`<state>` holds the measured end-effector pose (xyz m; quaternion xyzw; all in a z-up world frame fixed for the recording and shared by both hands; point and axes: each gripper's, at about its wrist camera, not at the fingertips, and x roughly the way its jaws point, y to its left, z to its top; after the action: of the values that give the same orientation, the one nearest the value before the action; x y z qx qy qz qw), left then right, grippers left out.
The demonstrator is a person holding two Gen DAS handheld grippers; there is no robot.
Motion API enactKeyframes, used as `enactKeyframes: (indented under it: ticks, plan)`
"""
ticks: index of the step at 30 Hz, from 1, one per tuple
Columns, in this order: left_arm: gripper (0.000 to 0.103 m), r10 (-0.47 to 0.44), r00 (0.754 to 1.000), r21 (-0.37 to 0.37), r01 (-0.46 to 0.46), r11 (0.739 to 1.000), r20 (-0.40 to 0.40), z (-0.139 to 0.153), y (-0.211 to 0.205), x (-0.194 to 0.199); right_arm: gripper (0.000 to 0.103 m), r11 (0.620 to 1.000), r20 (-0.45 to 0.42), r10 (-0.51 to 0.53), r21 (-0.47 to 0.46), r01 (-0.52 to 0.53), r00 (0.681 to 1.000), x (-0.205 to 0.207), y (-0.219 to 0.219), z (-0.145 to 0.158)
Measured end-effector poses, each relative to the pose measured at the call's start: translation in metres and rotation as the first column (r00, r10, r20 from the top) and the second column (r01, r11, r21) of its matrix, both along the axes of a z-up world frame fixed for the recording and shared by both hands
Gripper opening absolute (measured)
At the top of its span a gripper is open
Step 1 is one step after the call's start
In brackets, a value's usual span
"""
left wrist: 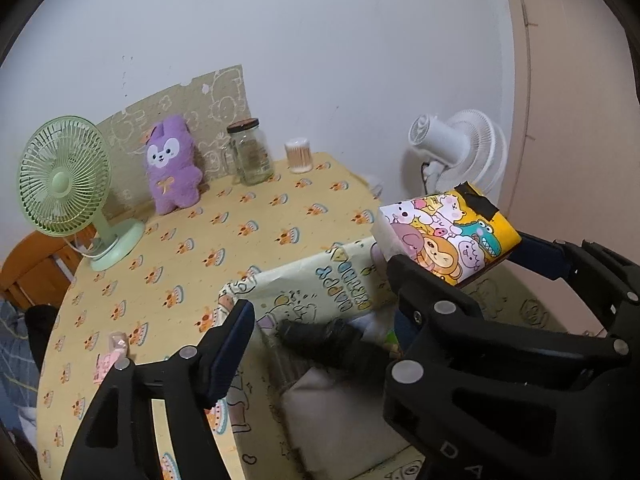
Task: Organize soft objects
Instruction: 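Lower the black bag and cartoon box into the gift box, opening the grippers, then move both tools back toward the pink wipes pack on the table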
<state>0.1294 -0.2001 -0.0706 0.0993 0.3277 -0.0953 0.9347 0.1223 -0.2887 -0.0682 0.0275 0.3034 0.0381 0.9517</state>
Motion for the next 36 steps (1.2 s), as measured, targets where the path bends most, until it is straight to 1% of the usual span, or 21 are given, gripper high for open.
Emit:
enactKeyframes:
  ticks: [6, 10, 13, 14, 15, 16, 17, 18, 21, 23, 25, 36]
  plan:
    - [0.078, 0.041, 0.999, 0.008, -0.04, 0.999, -0.013, -0.003, 0.008, 0.003, 0.077, 0.999, -0.006, 0.042, 0.0, -0.042, 0.999, 0.007, 0.008, -0.003]
    - [0.082, 0.061, 0.998, 0.021, -0.061, 0.998, -0.01, -0.004, 0.012, 0.002, 0.079, 0.998, 0.002, 0.059, 0.007, -0.059, 0.998, 0.009, 0.014, -0.004]
    - [0.085, 0.048, 0.998, -0.008, -0.048, 0.999, -0.033, -0.004, 0.016, 0.002, 0.08, 0.997, -0.011, 0.077, 0.014, -0.076, 0.997, 0.01, 0.018, -0.005]
    - [0.088, 0.047, 0.998, -0.016, -0.047, 0.999, -0.032, -0.003, 0.017, 0.001, 0.083, 0.997, -0.014, 0.078, 0.019, -0.078, 0.997, 0.011, 0.018, -0.004]
    - [0.09, 0.047, 0.999, -0.022, -0.048, 0.999, -0.027, -0.002, 0.018, -0.001, 0.09, 0.997, -0.014, 0.073, 0.022, -0.073, 0.997, 0.01, 0.019, -0.004]
    - [0.093, 0.047, 0.999, -0.026, -0.048, 0.999, -0.022, -0.001, 0.018, -0.002, 0.094, 0.998, -0.009, 0.061, 0.02, -0.061, 0.998, 0.009, 0.02, -0.002]
    - [0.093, 0.05, 0.999, -0.028, -0.05, 0.998, -0.01, 0.001, 0.02, -0.005, 0.1, 0.999, -0.008, 0.051, 0.019, -0.05, 0.999, 0.008, 0.021, -0.001]
    - [0.093, 0.05, 0.999, -0.027, -0.051, 0.998, -0.005, 0.002, 0.021, -0.006, 0.102, 0.999, -0.01, 0.039, 0.017, -0.039, 0.999, 0.007, 0.023, 0.0]
    - [0.093, 0.062, 0.998, -0.043, -0.062, 0.997, 0.003, 0.009, 0.028, -0.012, 0.102, 1.0, -0.024, 0.023, 0.022, -0.022, 0.999, 0.001, 0.029, 0.006]
    - [0.094, 0.093, 0.996, -0.07, -0.093, 0.993, 0.01, 0.015, 0.035, -0.019, 0.102, 0.999, -0.022, 0.013, 0.036, -0.012, 1.0, -0.006, 0.032, 0.01]
    - [0.094, 0.103, 0.994, -0.071, -0.101, 0.992, 0.026, 0.02, 0.041, -0.027, 0.102, 1.0, -0.021, -0.003, 0.031, 0.004, 1.0, -0.013, 0.039, 0.016]
    - [0.095, 0.096, 0.993, -0.094, -0.088, 0.992, 0.075, 0.039, 0.086, -0.068, 0.102, 1.0, 0.038, -0.012, 0.001, 0.012, 0.999, -0.058, 0.083, 0.036]
